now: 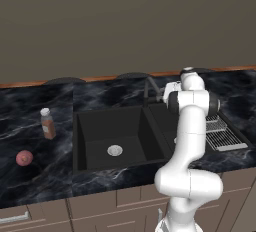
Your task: Turn on the sink faucet. Then move the onion from the counter to the sink. Turn off the sink. Move the vegetable from the sink to the pot next to the stove. Finally move the pot to the rear right burner.
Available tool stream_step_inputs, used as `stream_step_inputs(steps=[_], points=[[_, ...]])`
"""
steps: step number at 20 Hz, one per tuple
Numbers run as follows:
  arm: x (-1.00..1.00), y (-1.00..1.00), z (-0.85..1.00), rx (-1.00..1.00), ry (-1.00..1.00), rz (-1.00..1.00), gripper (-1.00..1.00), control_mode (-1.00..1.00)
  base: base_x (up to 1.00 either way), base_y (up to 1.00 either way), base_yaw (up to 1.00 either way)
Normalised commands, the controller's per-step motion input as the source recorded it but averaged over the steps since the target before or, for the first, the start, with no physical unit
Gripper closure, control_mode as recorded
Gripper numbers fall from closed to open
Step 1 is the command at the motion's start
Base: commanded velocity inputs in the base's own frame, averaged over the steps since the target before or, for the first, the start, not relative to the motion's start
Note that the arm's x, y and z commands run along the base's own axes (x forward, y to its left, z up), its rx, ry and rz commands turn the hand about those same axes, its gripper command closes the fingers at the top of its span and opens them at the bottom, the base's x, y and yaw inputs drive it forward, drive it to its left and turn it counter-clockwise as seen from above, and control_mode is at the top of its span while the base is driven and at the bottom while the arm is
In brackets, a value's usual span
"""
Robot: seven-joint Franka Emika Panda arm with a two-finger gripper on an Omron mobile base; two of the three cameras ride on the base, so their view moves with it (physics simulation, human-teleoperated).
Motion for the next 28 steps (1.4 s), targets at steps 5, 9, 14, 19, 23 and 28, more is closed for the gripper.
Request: stream_step_inputs(steps=[5,9,14,19,23,28], points=[[0.00,0.13,0.00,0.00,0.00,0.00,-1.00,-1.00,0.00,0.00,0.00],[0.00,0.09,0.00,0.02,0.00,0.00,-1.00,-1.00,0.00,0.00,0.00],[0.02,0.05,0.00,0.02,0.00,0.00,-1.00,-1.00,0.00,0.00,0.00],[0.04,0.13,0.00,0.01,0.01,0.00,-1.00,-1.00,0.00,0.00,0.00],[0.02,0.11,0.00,0.01,0.03,0.00,-1.00,-1.00,0.00,0.00,0.00],[0.02,0.09,0.00,0.01,0.04,0.00,1.00,-1.00,0.00,0.00,0.00]])
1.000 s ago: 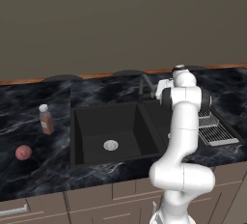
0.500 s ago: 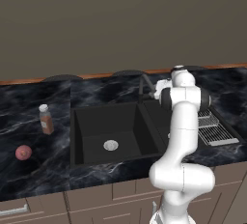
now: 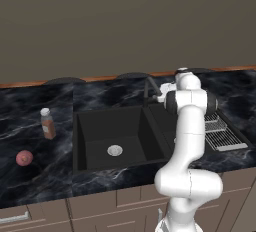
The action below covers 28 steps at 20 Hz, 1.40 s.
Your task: Turn on the sink faucet. Then move the onion from the counter to the sink. Turn off the sink. Move the vegetable from the sink to the pot next to the stove. Finally move the pot to the rear right burner.
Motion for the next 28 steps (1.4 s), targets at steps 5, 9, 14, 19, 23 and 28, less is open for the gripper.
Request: stream_step_inputs(steps=[5,9,14,19,23,28], points=[[0.03,0.14,-0.01,0.00,0.05,0.00,1.00,-1.00,0.00,0.00,0.00],[0.00,0.00,-0.01,0.00,0.00,0.00,1.00,-1.00,0.00,0.00,0.00],[0.01,-0.04,-0.02,0.00,0.00,-0.07,1.00,-1.00,0.00,0.00,0.00],[0.08,-0.20,-0.13,0.00,-0.01,-0.11,1.00,-1.00,0.00,0.00,0.00],[0.15,-0.37,-0.21,0.03,0.00,-0.10,1.00,-1.00,0.00,0.00,0.00],[0.10,-0.44,-0.26,0.03,0.00,-0.07,1.00,-1.00,0.00,0.00,0.00]])
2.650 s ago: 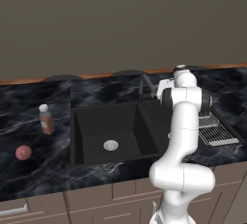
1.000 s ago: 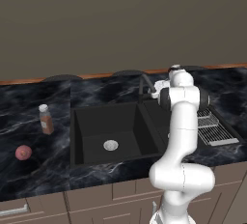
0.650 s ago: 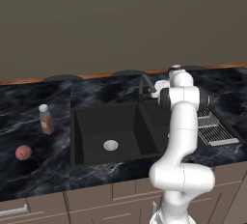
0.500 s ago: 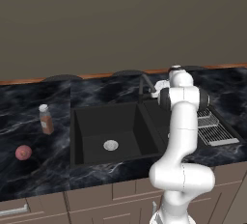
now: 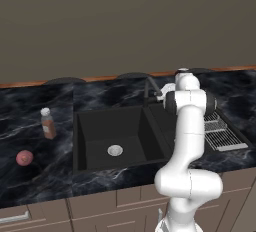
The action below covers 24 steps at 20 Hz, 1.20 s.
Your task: Turn on the sink faucet. Then move the onion from the counter to the sink. Turn off the sink. Move the vegetable from the sink to the pot next to the stove. Finally move the pot to the rear right burner.
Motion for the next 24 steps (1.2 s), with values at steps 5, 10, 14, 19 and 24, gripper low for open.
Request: stream_step_inputs(steps=[5,10,14,19,24], points=[[0.04,-0.57,-0.33,0.02,0.00,-0.03,1.00,-1.00,0.00,0.00,0.00],[0.00,-0.62,-0.42,0.02,0.00,0.00,1.00,-1.00,0.00,0.00,0.00],[0.00,-0.65,-0.47,0.02,0.00,0.00,1.00,-1.00,0.00,0.00,0.00],[0.00,-0.64,-0.49,0.02,0.00,0.00,1.00,-1.00,0.00,0.00,0.00],[-0.01,-0.66,-0.53,0.01,0.00,0.00,1.00,-1.00,0.00,0.00,0.00]])
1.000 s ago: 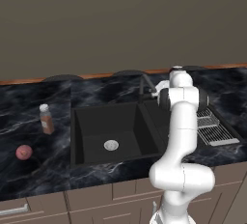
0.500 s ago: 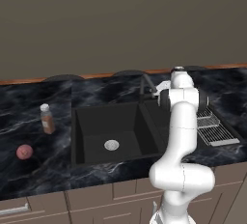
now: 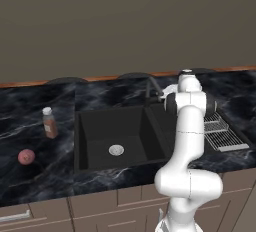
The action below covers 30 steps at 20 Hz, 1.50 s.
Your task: Turn on the sink faucet. Then move the onion from the counter to the sink. Turn off the sink. Move the vegetable from the sink to the pot next to the stove. Finally move the pot to the rear right burner.
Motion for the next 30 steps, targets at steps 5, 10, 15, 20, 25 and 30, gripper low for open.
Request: stream_step_inputs(steps=[5,10,15,20,25,30], points=[[-0.03,-0.66,-0.58,0.00,0.03,-0.03,1.00,-1.00,0.00,0.00,0.00],[-0.04,-0.66,-0.61,0.00,0.03,-0.02,1.00,-1.00,0.00,0.00,0.00],[-0.08,-0.68,-0.64,0.00,0.02,-0.02,1.00,-1.00,0.00,0.00,0.00],[-0.09,-0.65,-0.62,0.00,0.00,0.00,1.00,-1.00,0.00,0.00,0.00],[-0.08,-0.65,-0.63,0.00,0.00,0.00,1.00,-1.00,0.00,0.00,0.00],[-0.05,-0.59,-0.57,0.02,0.00,0.00,1.00,-1.00,0.00,0.00,0.00]])
